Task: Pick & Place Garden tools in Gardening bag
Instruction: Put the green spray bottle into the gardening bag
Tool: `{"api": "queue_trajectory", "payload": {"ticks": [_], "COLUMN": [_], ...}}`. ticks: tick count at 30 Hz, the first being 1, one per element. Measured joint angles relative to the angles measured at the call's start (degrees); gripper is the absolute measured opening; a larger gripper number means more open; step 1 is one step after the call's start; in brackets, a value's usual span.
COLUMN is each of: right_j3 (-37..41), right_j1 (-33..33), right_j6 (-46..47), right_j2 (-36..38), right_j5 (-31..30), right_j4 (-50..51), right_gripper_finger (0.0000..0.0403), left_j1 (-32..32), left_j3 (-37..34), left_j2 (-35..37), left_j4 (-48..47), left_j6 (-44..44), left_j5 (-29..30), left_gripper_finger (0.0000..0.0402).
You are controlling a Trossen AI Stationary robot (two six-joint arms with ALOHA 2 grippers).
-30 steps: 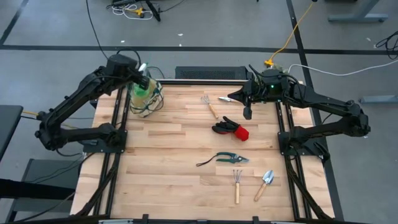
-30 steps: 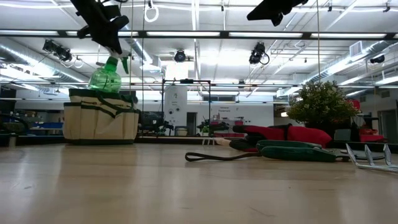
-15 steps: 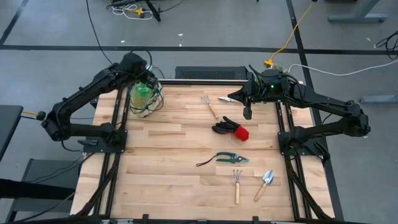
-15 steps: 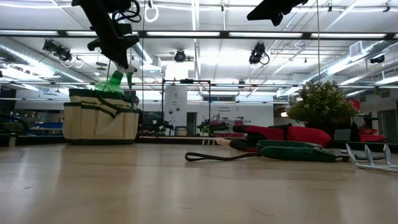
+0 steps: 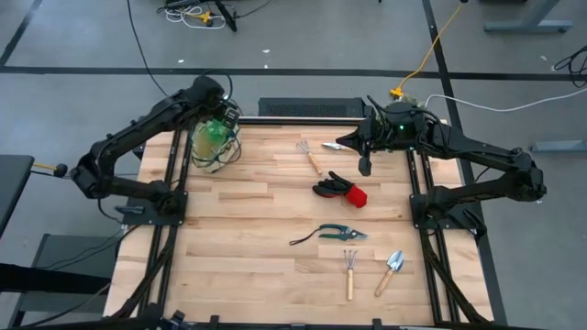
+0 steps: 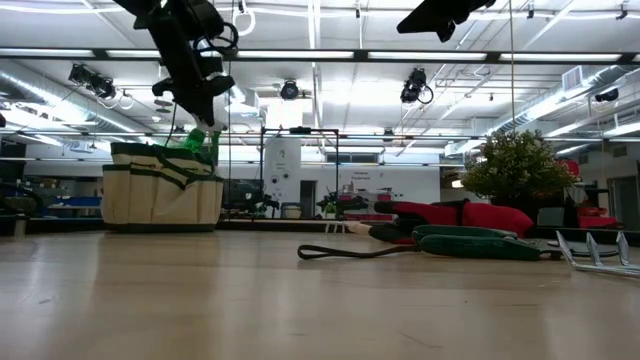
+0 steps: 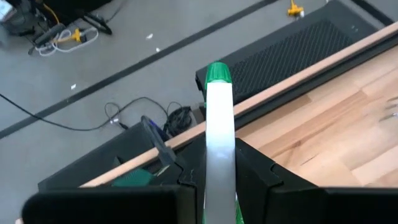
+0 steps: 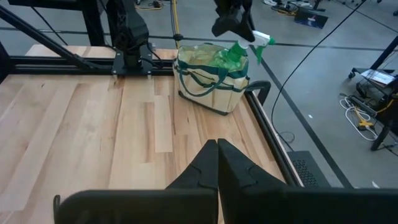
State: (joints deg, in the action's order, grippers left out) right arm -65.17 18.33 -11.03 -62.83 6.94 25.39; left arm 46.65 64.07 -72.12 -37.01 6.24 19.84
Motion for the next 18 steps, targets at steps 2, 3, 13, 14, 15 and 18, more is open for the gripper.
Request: {"api": "queue_trajectory", "payload": {"ticks": [2,3,13,14,15,18], "right_j3": [0.0,0.0,-0.02,-0.02,-0.02,-0.02], "right_j1": [0.0,0.0,0.0,0.01,0.0,0.0], "right_j6": [0.0,0.0,0.01,0.0,0.02,0.0], "right_j2": [0.0,0.0,0.0,0.0,0.0,0.0], "right_j5": [-0.03,-0.04,-0.06,-0.06,-0.07,-0.07], "right_j4": [0.0,0.0,0.0,0.0,0.0,0.0], "right_gripper_finger": [0.0,0.0,0.0,0.0,0.0,0.0], "left_j1": [0.49,0.71,2.45,2.64,2.81,2.82], "left_j3": [0.0,0.0,0.0,0.0,0.0,0.0], "left_j2": [-0.6,-0.84,-1.12,-1.12,-1.12,-1.12], "left_j4": [0.33,0.68,2.07,2.07,2.09,2.07], "left_j6": [0.0,-0.02,-0.02,-0.02,0.0,0.0], "left_j5": [-0.65,-1.02,-2.79,-3.17,-3.45,-3.54], "left_gripper_finger": [0.0066,0.0066,0.0074,0.0074,0.0074,0.0074]}}
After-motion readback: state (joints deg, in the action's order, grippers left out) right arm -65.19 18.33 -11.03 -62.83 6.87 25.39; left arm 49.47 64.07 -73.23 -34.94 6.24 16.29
